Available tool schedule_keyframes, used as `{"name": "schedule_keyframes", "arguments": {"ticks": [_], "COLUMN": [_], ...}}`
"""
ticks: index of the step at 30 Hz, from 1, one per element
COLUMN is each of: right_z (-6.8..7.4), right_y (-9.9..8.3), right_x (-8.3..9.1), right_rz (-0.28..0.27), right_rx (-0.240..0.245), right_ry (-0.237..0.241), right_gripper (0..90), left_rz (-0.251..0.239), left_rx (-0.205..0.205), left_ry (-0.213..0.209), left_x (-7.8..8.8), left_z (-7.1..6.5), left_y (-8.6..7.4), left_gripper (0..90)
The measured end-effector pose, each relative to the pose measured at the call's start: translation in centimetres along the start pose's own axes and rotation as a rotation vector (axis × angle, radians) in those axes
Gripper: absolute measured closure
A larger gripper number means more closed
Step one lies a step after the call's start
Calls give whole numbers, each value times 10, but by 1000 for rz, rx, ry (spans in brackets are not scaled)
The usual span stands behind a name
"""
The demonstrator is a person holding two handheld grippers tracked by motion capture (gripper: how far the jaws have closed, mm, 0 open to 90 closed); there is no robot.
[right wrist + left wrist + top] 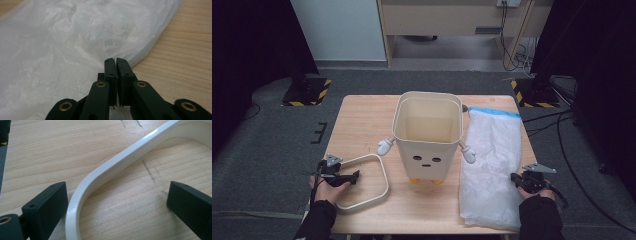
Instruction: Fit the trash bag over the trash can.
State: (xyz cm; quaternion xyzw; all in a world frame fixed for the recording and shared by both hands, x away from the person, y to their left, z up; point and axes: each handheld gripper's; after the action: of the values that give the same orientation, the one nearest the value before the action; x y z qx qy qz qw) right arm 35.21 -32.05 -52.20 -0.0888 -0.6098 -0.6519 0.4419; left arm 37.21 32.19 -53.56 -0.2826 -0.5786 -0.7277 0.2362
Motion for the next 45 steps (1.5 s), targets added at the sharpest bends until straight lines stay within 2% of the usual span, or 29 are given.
{"name": "schedule_keyframes", "arguments": {"ticks": [1, 2, 3, 4, 5, 8, 9, 10, 11, 12, 14, 16, 17, 19, 20, 22, 23, 26, 27, 29, 31, 33, 34, 35, 39, 40, 41, 42, 45], "right_z": [-1, -1, -4, -5, -5, -7, -9, -9, -9, -9, -9, -6, -3, -1, 3, 5, 9, 14, 20, 22, 27, 27, 29, 29, 37, 37, 42, 42, 54], "right_y": [1, 1, 5, 6, 6, 11, 16, 16, 19, 29, 33, 43, 52, 57, 70, 75, 89, 103, 119, 124, 146, 151, 162, 162, 186, 186, 197, 197, 219], "right_x": [2, 2, 8, 10, 10, 19, 24, 24, 27, 33, 35, 38, 42, 44, 48, 49, 52, 54, 56, 57, 60, 61, 63, 63, 66, 66, 67, 67, 66], "right_rz": [-38, -38, -117, -156, -156, -248, -318, -318, -351, -426, -447, -502, -547, -572, -621, -640, -685, -723, -764, -780, -834, -848, -889, -889, -974, -974, -1002, -1002, -1028], "right_rx": [-11, -11, -41, -52, -52, -63, -63, -63, -60, -51, -44, -30, -2, 3, 24, 27, 42, 64, 91, 98, 119, 117, 118, 118, 117, 117, 134, 134, 159], "right_ry": [26, 26, 83, 103, 103, 153, 188, 188, 203, 231, 239, 263, 279, 286, 290, 293, 290, 283, 274, 270, 254, 255, 251, 251, 275, 275, 282, 282, 301], "right_gripper": [896, 896, 900, 900, 900, 900, 900, 900, 900, 900, 900, 900, 900, 900, 900, 900, 900, 900, 900, 900, 900, 900, 900, 900, 900, 900, 900, 900, 900], "left_rz": [-1, -1, -1, 0, 0, 1, -1, -1, -1, 1, -1, -2, 3, -1, -1, -1, -1, -1, -1, -1, -2, -1, -1, 0, -4, -1, 1, 0, 1], "left_rx": [-1, -1, -1, -2, -2, -3, -4, -4, -3, -4, -2, -2, -4, -5, -6, -6, -6, -6, -6, -6, -6, -6, -6, -5, -6, -9, -7, -3, -4], "left_ry": [0, 0, 0, -1, 0, 0, 0, 0, -1, -1, 0, 0, -5, -3, -2, -3, -2, -2, -2, -2, -2, -4, -4, -5, -4, -6, -8, -8, -7], "left_x": [0, 0, 0, -1, -1, -1, -1, -1, -1, -1, -1, -1, -1, -2, -2, -2, -2, -2, -2, -2, -3, -3, -3, -3, -4, -4, -4, -4, -5], "left_z": [0, 0, 0, 0, 0, 0, 0, 0, 0, 0, 0, 0, 0, -1, -1, -1, -1, -1, -1, -1, -1, -1, -1, -1, -2, -1, -2, -2, -2], "left_y": [0, 0, 0, 1, 1, 1, 1, 1, 1, 1, 1, 1, 2, 2, 3, 3, 3, 3, 3, 3, 3, 3, 3, 3, 4, 4, 4, 4, 5], "left_gripper": [24, 24, 24, 24, 24, 24, 25, 24, 24, 24, 24, 25, 25, 25, 25, 25, 25, 25, 25, 25, 25, 25, 25, 25, 25, 25, 25, 25, 25]}}
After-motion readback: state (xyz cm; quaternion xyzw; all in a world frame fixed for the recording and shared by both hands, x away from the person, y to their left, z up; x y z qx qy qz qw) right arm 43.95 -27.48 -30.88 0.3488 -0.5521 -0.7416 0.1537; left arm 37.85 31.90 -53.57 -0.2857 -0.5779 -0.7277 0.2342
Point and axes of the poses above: each handheld gripper's, and its own axes: x roughly backward along the jaws, y roughly out of its top, z roughly to its left, and after that the axes turned 14 degrees about y, right-handed
